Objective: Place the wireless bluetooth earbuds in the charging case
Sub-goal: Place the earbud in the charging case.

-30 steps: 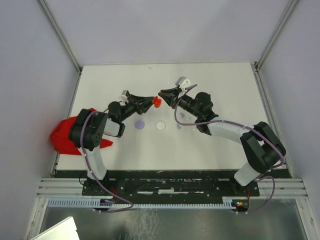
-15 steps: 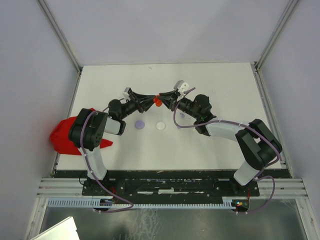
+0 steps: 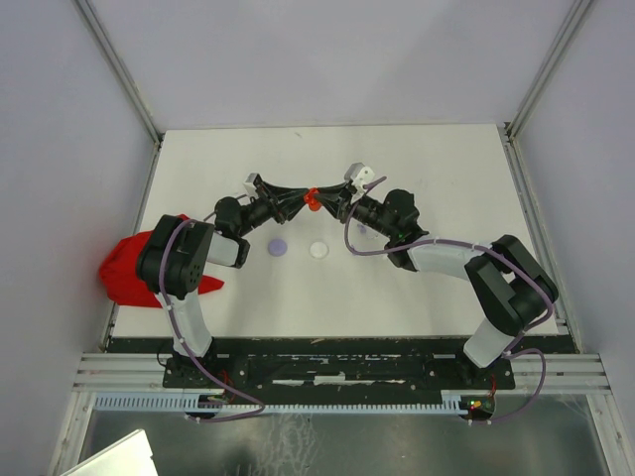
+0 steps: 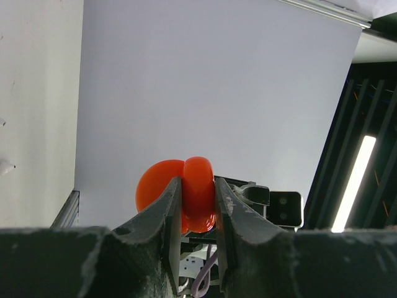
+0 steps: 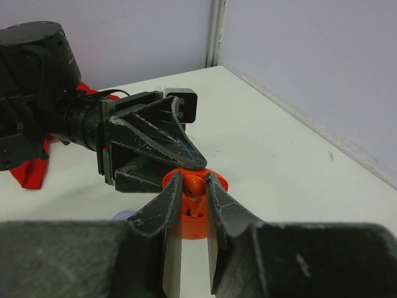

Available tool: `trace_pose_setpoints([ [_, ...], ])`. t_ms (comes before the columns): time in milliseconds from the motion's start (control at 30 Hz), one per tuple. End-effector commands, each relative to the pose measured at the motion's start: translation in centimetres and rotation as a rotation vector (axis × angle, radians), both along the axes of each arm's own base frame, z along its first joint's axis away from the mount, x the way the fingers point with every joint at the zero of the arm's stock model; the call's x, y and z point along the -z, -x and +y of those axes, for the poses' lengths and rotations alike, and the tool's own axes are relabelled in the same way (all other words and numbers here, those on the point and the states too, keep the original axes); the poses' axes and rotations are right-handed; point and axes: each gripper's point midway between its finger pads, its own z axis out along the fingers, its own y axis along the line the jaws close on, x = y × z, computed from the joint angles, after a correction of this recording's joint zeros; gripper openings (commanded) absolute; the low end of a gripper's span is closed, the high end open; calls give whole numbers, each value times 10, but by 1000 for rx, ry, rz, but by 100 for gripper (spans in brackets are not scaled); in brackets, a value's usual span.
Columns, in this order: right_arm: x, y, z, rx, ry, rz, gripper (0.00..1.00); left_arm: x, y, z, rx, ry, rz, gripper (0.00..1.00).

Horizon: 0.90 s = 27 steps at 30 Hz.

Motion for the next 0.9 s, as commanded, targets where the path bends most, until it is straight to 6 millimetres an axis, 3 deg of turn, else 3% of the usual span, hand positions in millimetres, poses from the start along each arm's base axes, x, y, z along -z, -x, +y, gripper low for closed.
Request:
trace_pose_setpoints([
  [0, -12, -2, -4, 8, -26, -55, 1, -40, 9, -2, 42, 55, -106, 3],
  [867, -4, 2, -7, -1, -19, -26, 2, -53, 6, -2, 36, 75, -134, 3],
])
